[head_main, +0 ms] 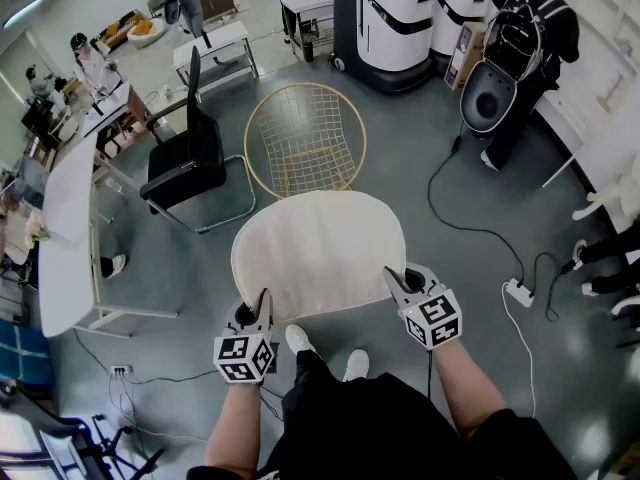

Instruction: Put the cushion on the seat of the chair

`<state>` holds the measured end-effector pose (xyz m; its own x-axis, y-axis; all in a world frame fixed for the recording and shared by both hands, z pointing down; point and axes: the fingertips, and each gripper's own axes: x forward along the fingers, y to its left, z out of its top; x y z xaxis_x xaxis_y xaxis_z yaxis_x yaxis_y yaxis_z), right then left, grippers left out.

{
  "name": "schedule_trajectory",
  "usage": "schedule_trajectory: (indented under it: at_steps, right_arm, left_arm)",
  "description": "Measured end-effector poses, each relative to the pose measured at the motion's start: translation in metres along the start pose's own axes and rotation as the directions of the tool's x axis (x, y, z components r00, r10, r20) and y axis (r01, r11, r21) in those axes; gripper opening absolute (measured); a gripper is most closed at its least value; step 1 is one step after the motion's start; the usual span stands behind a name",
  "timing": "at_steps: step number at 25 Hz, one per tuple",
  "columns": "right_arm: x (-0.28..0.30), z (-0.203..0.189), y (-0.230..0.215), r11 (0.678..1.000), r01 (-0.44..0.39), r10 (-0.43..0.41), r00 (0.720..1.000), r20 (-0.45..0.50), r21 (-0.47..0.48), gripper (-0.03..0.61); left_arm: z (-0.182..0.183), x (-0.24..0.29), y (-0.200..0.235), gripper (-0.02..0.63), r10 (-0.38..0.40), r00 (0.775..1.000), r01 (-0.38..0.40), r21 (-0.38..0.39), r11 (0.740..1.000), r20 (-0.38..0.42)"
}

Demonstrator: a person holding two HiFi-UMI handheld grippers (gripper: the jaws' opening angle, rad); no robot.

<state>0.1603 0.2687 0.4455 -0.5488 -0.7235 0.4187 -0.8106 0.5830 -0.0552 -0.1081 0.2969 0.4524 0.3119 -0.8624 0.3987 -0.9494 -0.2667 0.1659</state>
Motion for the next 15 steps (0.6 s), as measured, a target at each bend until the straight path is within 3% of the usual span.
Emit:
schedule_trajectory:
  at_steps: [15]
  right_arm:
    - [0.0037,-0.0025,0.0019,1.0,-0.014,0.014,1.0,0.008,0.01,0.057]
  left_arm:
    - [-0.0033,0.0011,0.0027,0.077,0.003,1.0,-0.003,0.0,1.0,0.0]
